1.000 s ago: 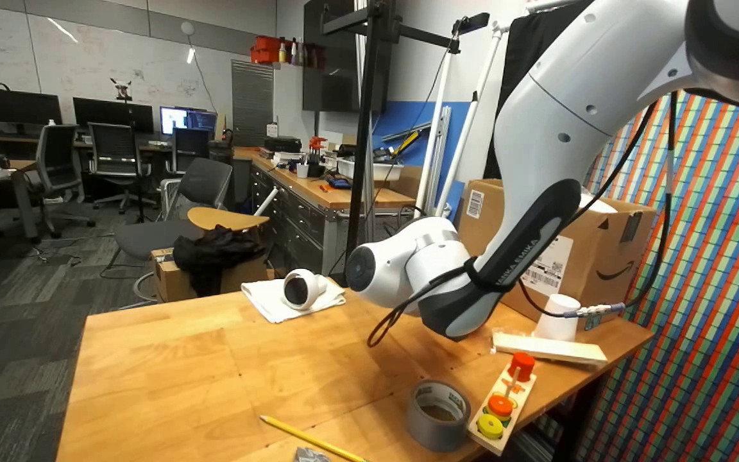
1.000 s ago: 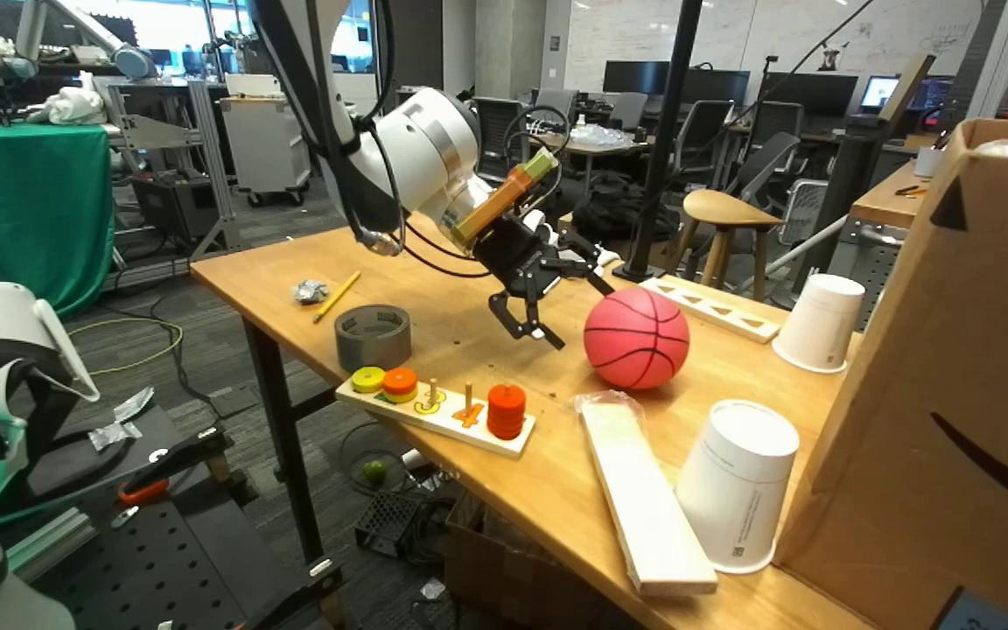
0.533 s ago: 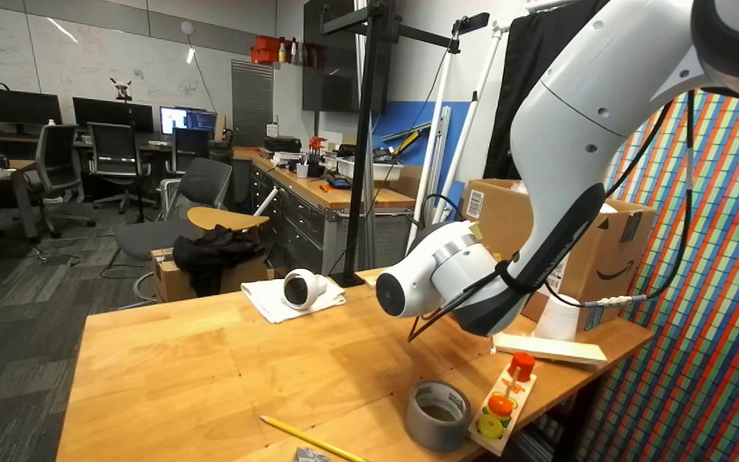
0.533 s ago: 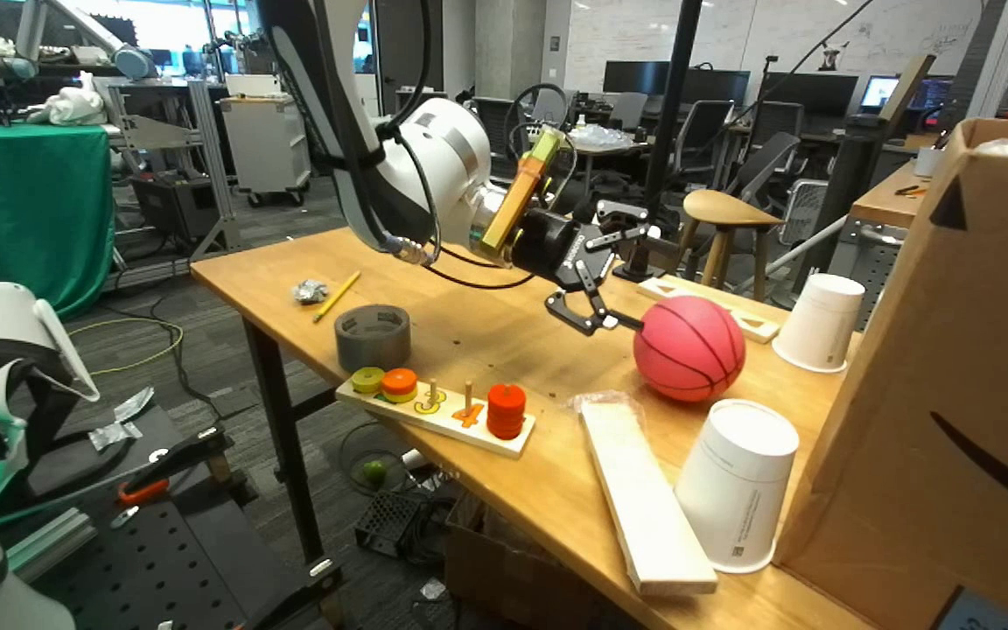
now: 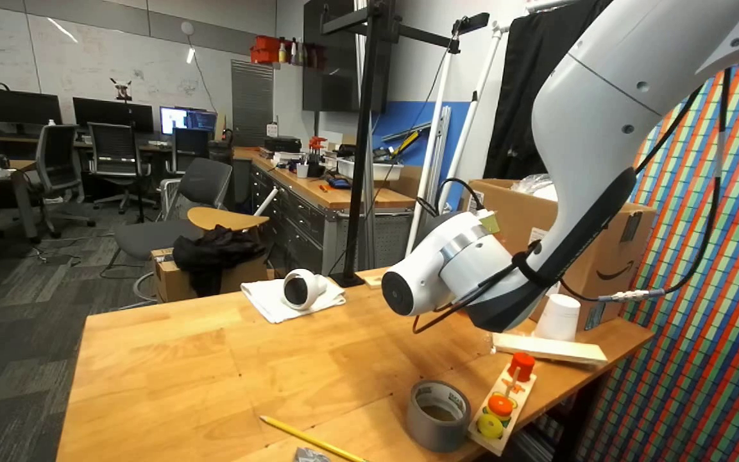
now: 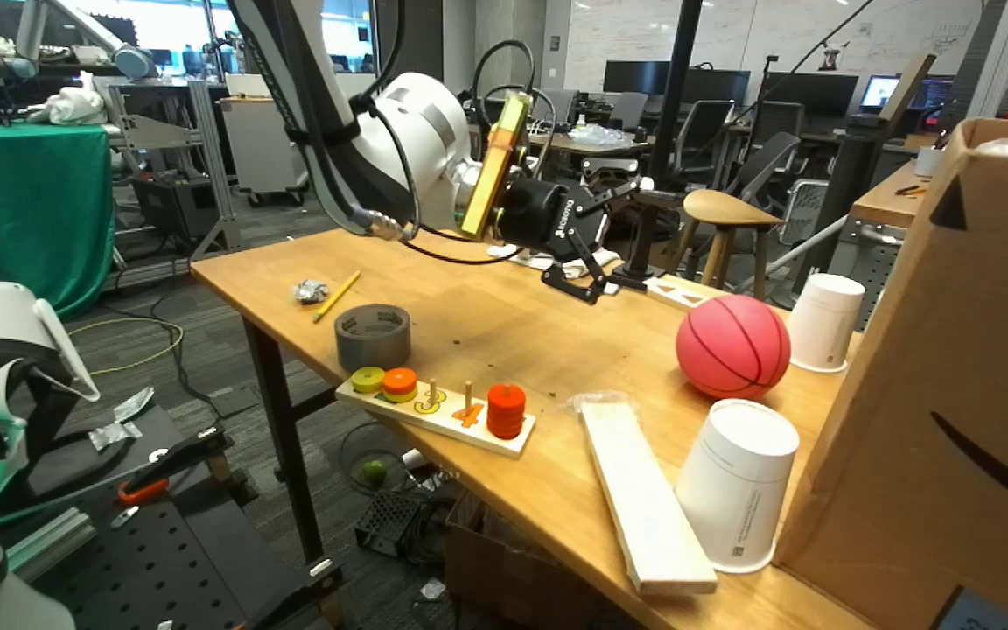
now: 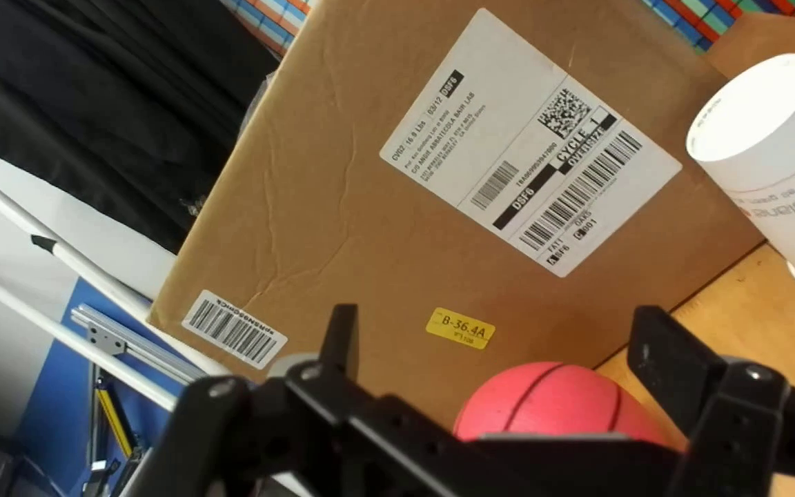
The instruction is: Move the ball to the right
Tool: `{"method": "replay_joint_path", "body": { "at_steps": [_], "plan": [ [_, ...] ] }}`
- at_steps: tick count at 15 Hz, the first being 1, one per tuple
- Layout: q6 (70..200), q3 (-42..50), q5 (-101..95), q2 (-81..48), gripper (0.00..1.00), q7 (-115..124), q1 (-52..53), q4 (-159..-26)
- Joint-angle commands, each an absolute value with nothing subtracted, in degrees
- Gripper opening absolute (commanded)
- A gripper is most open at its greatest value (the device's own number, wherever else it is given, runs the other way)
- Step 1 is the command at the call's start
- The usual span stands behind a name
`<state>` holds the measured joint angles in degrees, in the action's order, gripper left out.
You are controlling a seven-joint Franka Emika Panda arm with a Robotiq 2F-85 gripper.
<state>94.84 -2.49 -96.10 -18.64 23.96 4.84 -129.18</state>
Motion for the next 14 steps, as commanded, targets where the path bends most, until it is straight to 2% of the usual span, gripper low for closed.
{"method": "replay_joint_path", "body": {
  "at_steps": [1,6,14],
  "plan": [
    [103.8,-6.1,-91.6,-9.9,1.0,21.5,3.6,-135.3],
    [120.1,-8.0,-86.3,-1.9,1.0,17.7,4.3,-139.5],
    [151.0,-3.6,-77.7,1.7,1.0,4.0,2.7,-140.3]
  ]
}}
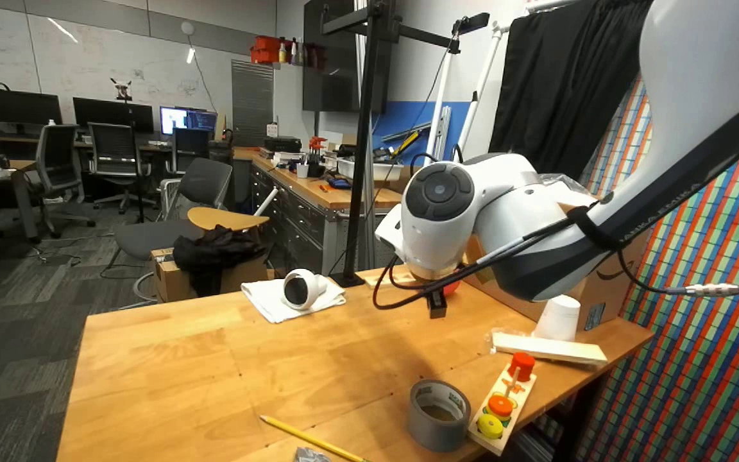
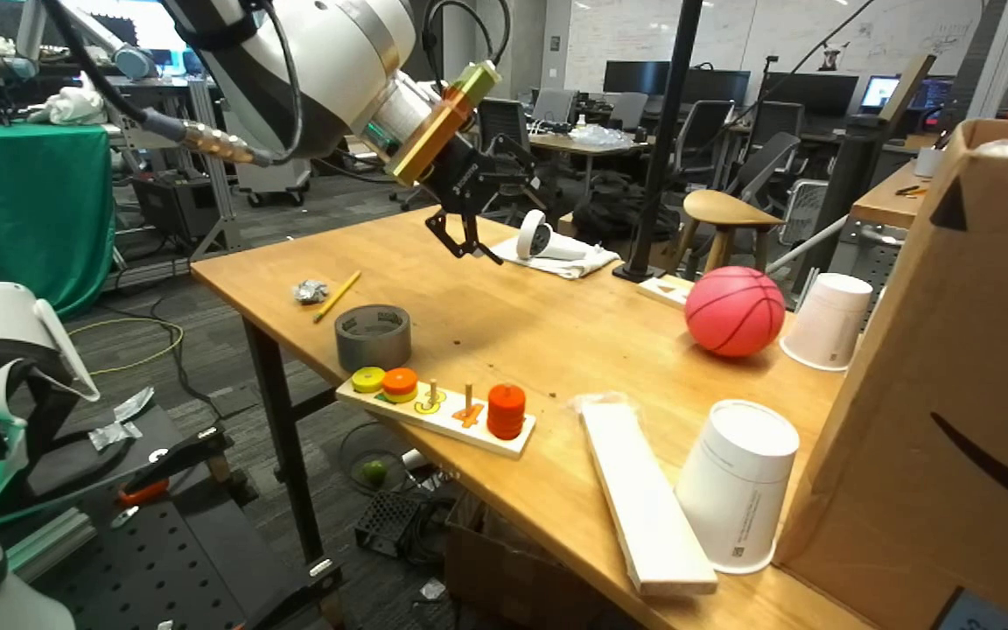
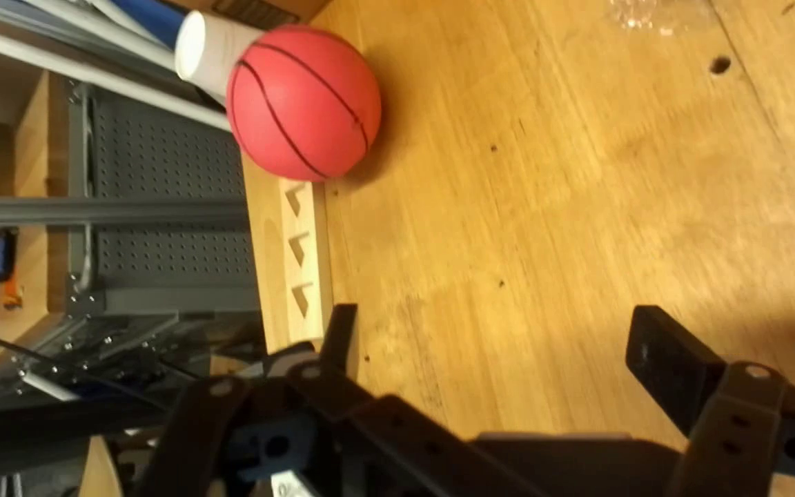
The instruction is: Move the ball to the right
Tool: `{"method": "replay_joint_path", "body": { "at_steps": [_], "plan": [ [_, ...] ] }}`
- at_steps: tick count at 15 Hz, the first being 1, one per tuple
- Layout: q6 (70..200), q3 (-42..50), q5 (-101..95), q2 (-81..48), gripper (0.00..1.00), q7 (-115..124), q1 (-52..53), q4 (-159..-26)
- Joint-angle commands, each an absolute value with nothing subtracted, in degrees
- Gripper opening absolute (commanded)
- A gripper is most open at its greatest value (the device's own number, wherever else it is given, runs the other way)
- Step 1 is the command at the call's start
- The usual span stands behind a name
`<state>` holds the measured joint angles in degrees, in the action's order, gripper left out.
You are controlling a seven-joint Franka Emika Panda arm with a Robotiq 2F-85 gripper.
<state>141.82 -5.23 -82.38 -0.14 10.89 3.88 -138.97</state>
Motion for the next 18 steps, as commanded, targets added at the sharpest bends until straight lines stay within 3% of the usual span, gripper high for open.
{"method": "replay_joint_path", "body": {
  "at_steps": [1,9,18],
  "plan": [
    [153.9,-3.1,-75.0,1.3,1.0,1.0,2.4,-140.4],
    [156.3,-1.9,-58.6,-0.9,1.0,-13.1,1.9,-139.2],
    [154.3,-2.3,-53.3,-3.8,1.0,-14.7,2.4,-134.4]
  ]
}}
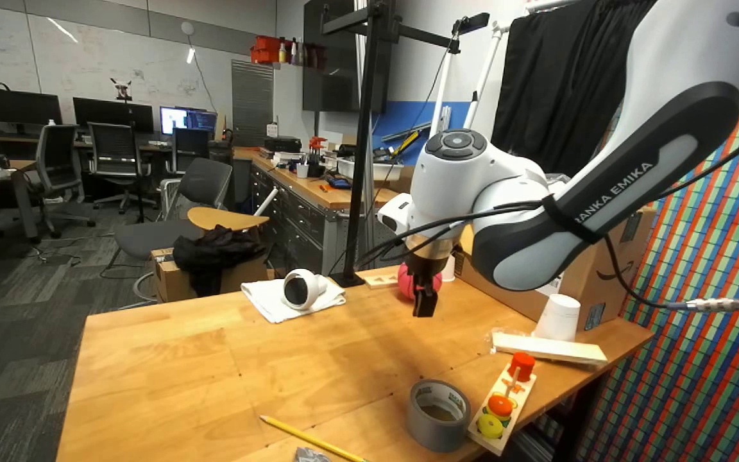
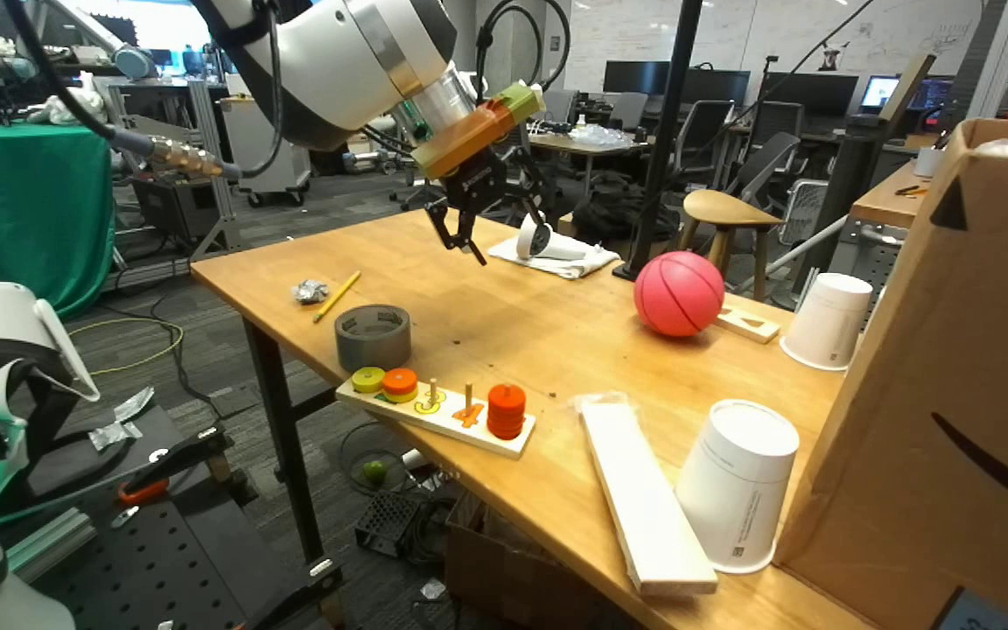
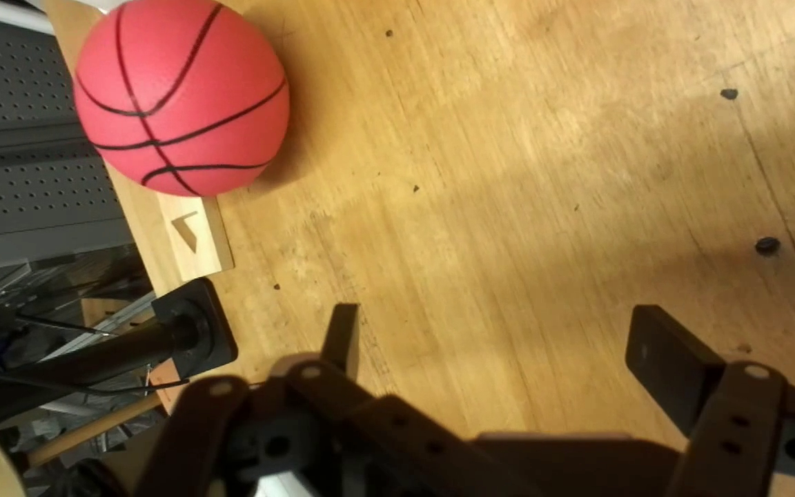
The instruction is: Move the ball to the right
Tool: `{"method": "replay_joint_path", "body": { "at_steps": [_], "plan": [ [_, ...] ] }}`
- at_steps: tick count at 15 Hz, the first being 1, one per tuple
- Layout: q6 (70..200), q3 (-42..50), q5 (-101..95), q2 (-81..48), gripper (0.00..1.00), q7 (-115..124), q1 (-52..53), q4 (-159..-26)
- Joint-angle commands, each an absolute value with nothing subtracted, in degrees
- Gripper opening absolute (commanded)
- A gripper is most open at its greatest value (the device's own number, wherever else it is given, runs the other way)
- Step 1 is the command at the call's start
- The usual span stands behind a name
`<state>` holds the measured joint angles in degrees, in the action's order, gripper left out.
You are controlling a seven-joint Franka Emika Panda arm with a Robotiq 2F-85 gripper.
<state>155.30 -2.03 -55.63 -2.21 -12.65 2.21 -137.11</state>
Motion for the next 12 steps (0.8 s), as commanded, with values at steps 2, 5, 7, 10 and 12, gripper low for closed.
{"method": "replay_joint_path", "body": {
  "at_steps": [2,5,7,10,12],
  "plan": [
    [153.9,-2.4,-52.7,-5.2,1.0,-15.0,2.4,-133.0],
    [152.8,-2.3,-52.5,-7.9,1.0,-14.3,2.4,-130.0],
    [150.5,-2.2,-53.6,-10.3,1.0,-12.2,2.9,-126.5],
    [145.7,-1.8,-56.5,-14.6,1.0,-7.7,4.3,-119.6],
    [142.4,-1.8,-57.3,-17.5,1.0,-5.8,5.1,-115.2]
  ]
}}
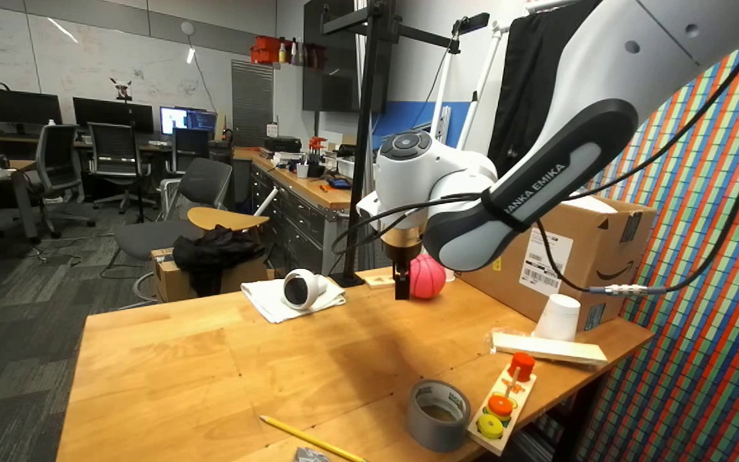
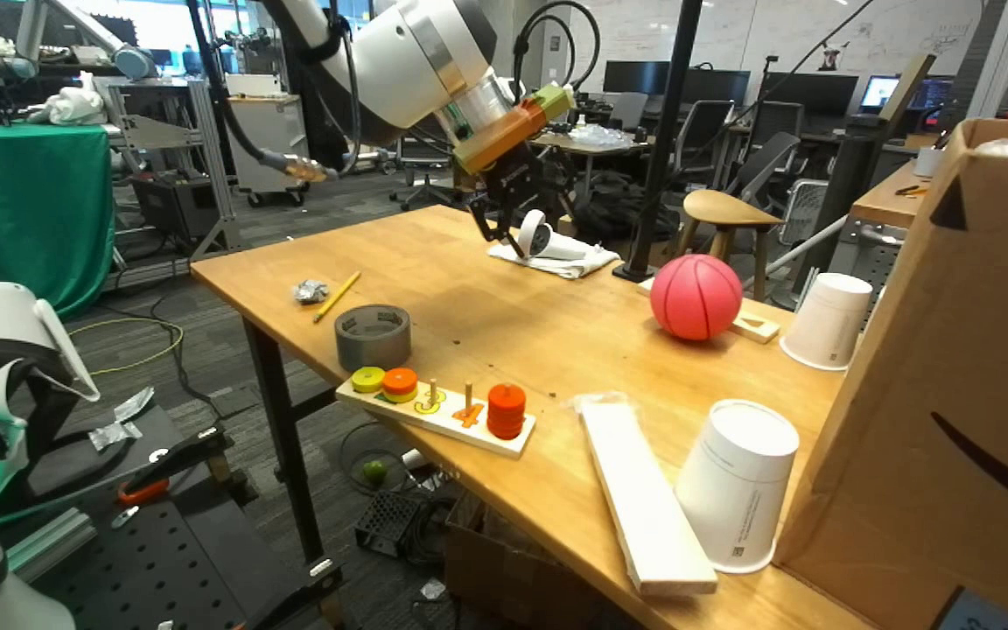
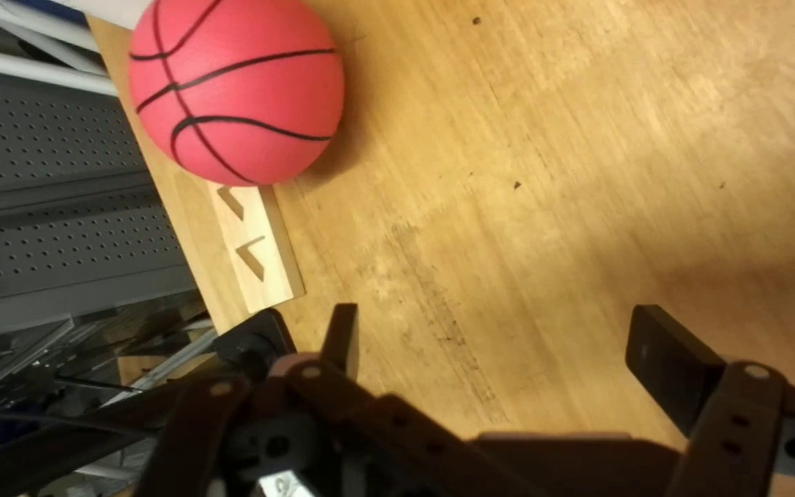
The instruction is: Move the ball to the right
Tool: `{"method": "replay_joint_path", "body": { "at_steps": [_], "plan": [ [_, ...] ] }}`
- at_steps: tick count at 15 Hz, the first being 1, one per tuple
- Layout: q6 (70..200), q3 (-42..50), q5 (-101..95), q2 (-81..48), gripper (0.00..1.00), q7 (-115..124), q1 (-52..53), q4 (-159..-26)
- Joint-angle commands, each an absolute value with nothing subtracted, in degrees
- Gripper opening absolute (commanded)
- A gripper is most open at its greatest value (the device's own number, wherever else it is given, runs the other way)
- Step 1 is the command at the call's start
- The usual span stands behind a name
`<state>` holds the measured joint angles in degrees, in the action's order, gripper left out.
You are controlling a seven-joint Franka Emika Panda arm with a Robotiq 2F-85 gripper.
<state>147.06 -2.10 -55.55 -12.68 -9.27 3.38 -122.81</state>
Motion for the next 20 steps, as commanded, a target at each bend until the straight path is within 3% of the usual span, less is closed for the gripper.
{"method": "replay_joint_path", "body": {
  "at_steps": [1,12,20],
  "plan": [
    [140.9,-2.0,-56.8,-18.9,1.0,-5.5,5.4,-113.3],
    [127.2,0.2,-52.1,-35.5,1.0,2.4,6.5,-92.7],
    [126.9,0.3,-52.0,-37.6,1.0,4.0,6.5,-91.9]
  ]
}}
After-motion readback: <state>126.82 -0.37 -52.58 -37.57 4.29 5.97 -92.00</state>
